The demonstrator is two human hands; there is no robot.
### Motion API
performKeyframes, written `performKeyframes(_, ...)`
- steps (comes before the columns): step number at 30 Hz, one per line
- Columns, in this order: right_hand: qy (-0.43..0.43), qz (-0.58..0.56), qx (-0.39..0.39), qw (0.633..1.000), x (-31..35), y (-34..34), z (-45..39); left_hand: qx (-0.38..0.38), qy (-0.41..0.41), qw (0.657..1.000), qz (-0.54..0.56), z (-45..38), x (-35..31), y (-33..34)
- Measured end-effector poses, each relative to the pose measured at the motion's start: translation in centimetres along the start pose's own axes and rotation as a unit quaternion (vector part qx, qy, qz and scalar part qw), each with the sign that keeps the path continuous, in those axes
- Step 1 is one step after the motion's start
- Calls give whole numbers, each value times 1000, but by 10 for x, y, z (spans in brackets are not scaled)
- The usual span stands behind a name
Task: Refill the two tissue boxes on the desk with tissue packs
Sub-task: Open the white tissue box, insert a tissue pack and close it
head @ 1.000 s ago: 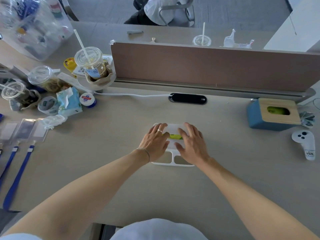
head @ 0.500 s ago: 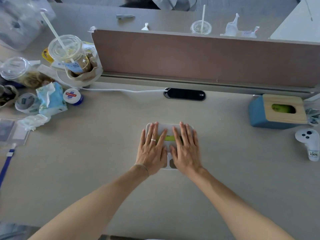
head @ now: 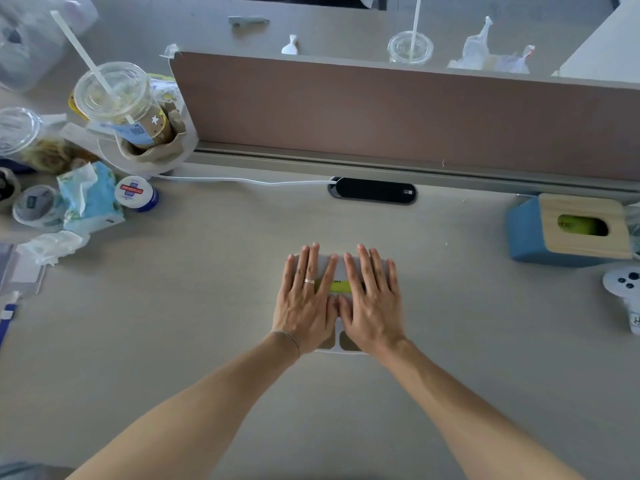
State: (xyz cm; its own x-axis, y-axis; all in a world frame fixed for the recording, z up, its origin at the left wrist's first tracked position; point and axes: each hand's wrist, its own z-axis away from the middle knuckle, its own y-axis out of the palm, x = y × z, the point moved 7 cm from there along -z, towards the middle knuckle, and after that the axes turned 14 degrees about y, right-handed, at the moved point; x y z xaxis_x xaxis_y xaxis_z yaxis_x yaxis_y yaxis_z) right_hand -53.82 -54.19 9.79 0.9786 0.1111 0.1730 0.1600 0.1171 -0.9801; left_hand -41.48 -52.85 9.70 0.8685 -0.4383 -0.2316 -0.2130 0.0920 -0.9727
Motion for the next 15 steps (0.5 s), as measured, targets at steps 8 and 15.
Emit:
performKeyframes(8, -4, -32, -2, 999, 0, -6, -1, -44, 8, 997, 62, 2, 5, -6)
performKeyframes(15, 36, -75, -21, 996, -14, -8, 31, -59, -28, 995, 78, 30, 2, -6)
